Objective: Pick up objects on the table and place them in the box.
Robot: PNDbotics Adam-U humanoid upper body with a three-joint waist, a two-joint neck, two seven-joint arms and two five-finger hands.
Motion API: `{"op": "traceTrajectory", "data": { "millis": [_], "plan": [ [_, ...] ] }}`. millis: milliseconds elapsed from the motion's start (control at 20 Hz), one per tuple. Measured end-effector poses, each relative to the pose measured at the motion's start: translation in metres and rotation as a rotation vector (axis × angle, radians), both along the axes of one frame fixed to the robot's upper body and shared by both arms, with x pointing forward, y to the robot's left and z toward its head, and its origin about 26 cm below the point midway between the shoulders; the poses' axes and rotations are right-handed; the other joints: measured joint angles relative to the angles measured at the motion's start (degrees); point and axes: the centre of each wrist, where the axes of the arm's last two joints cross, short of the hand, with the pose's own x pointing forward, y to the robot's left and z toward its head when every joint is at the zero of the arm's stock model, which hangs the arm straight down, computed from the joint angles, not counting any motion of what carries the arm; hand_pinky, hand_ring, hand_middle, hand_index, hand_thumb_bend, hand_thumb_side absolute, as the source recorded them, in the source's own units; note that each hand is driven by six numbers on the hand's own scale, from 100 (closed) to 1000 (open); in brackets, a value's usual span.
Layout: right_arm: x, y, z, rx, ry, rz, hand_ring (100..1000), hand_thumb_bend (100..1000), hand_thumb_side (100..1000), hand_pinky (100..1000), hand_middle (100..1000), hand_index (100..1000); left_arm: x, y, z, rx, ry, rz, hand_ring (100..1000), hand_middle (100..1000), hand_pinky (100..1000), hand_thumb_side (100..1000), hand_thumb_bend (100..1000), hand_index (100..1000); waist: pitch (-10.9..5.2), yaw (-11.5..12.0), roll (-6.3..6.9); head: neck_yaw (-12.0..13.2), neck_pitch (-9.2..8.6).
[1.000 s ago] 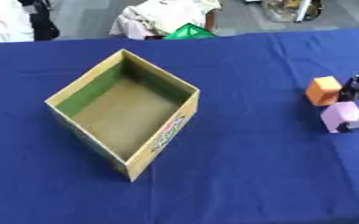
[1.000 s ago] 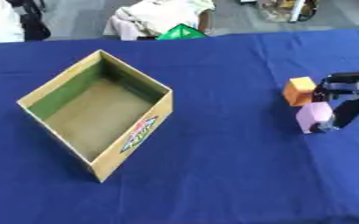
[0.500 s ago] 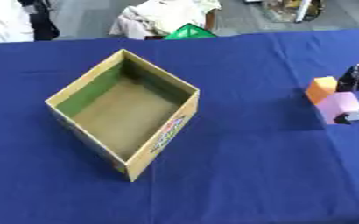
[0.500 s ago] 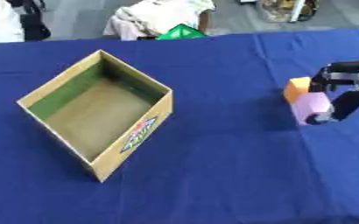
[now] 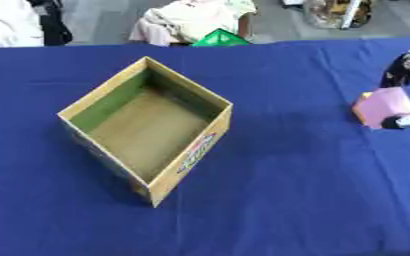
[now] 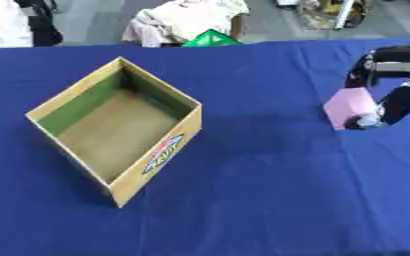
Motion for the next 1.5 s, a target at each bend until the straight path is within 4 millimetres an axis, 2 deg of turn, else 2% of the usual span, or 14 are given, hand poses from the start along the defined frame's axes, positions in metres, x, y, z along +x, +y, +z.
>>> {"op": "traceTrajectory", "data": {
  "millis": [150,350,600,1150,1500],
  "plan": [
    [-0.003,0.020,0.014,0.012,-0.057,0.088,662,305,382,618,555,552,0.000,0.000,0.000,0.000,0.000,0.000,663,731,847,955,533,855,-0.08,0.4,-0.07,0.0,0.00],
    [-0.003,0.046,0.030,0.016,-0.101,0.177,646,285,384,596,554,553,0.000,0.000,0.000,0.001,-0.001,-0.002,662,731,847,955,534,854,-0.12,1.3,-0.20,-0.4,0.00],
    [0.003,0.078,0.041,0.022,-0.108,0.257,640,308,376,585,547,548,0.001,-0.002,0.000,0.003,0.003,-0.014,662,731,846,955,533,854,-0.36,2.6,-0.32,-1.2,0.00],
    [0.029,0.156,0.052,0.073,-0.186,0.359,609,223,432,554,534,546,0.003,-0.008,0.000,-0.007,0.005,-0.044,663,731,846,955,537,854,-0.51,5.3,-0.36,-2.1,0.00],
    [0.056,0.203,0.064,0.100,-0.227,0.398,606,226,443,519,536,551,0.004,-0.012,0.001,-0.018,-0.002,-0.065,663,730,845,954,539,854,-0.30,6.7,-0.37,-3.2,0.01]
  ]
}}
